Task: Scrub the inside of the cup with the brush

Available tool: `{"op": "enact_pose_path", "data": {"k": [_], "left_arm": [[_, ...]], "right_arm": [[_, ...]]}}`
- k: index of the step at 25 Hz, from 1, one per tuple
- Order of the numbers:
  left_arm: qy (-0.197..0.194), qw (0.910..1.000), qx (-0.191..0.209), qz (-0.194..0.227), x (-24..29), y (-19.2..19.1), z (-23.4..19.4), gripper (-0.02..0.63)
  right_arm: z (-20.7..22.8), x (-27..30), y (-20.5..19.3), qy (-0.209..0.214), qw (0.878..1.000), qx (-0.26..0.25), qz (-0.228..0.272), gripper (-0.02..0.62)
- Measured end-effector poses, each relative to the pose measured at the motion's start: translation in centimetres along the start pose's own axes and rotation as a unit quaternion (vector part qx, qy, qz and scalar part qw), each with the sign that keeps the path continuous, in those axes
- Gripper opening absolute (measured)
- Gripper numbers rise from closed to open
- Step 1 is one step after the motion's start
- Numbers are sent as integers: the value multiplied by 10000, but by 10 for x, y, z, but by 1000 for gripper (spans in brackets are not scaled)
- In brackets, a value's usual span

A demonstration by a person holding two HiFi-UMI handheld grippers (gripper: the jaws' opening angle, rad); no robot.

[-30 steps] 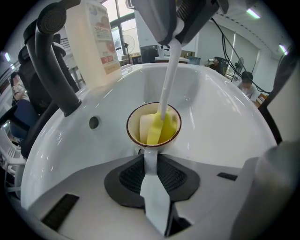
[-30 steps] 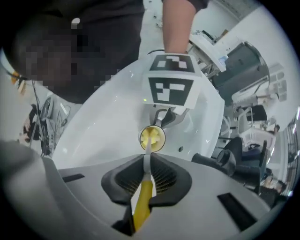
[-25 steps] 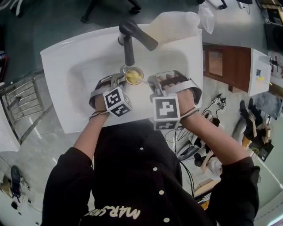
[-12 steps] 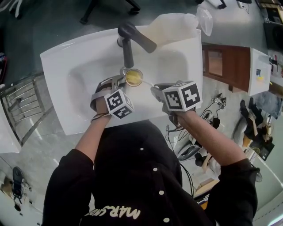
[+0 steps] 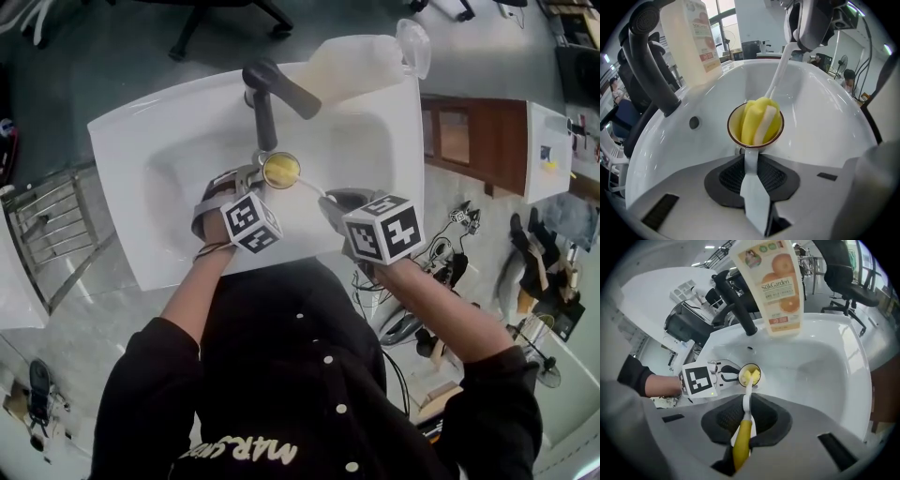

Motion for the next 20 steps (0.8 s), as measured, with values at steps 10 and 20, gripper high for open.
{"op": "enact_pose_path", "data": {"k": [10, 20], "left_arm": [[-138, 9999, -1, -18, 1, 0, -2, 92], [-175, 9998, -85, 12, -1, -1, 0, 119]], "right_arm": [[-14, -46, -14, -91, 9916, -893, 933, 48], [-13, -95, -27, -585, 9682, -1335, 2031, 48]]}}
Point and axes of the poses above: the fingertips, and each gripper's own axes: x forward along the fingers, z to its right, y out of its top, the point moved 7 cm from there along -x, backward along the fingers, and after that the axes turned 5 degrees about x, right-handed, at the moved point
